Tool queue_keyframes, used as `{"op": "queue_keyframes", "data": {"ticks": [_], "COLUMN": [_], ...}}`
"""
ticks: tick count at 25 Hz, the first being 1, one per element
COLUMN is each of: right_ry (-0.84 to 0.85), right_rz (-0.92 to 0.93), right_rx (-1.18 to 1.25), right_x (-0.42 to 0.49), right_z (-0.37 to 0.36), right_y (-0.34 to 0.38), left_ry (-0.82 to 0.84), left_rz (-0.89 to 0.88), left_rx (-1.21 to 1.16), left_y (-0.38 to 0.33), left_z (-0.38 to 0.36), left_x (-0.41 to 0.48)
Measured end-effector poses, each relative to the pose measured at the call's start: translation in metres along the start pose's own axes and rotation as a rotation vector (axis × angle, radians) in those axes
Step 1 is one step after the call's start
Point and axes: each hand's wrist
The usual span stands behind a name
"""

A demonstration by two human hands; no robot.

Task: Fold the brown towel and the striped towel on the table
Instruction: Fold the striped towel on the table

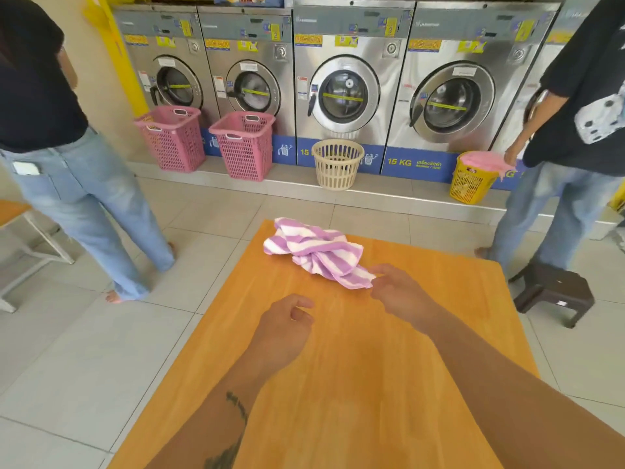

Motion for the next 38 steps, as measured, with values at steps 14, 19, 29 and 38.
{"op": "queue_keyframes", "data": {"ticks": [14, 19, 29, 38], "right_ry": [0.085, 0.051, 0.357, -0.002], "right_rz": [0.129, 0.315, 0.089, -0.046], "right_rx": [-0.731, -0.710, -0.436, -0.461], "right_x": [0.078, -0.008, -0.096, -0.056], "right_z": [-0.114, -0.139, -0.120, -0.164], "right_y": [-0.034, -0.028, -0.004, -0.017], "left_ry": [0.012, 0.017, 0.261, 0.428], "left_rz": [0.209, 0.246, 0.154, 0.381], "left_rx": [-0.084, -0.184, 0.061, 0.148], "left_y": [0.055, 0.067, 0.075, 0.091], "left_z": [-0.018, -0.002, 0.044, 0.107], "left_x": [0.096, 0.105, 0.067, 0.034]}}
Point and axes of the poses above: each hand's wrist, its own x-axis towards the middle knuckle, its own z-axis out of the back of the hand, y = z × x, and after that the axes turned 8 degrees about -y, right-handed
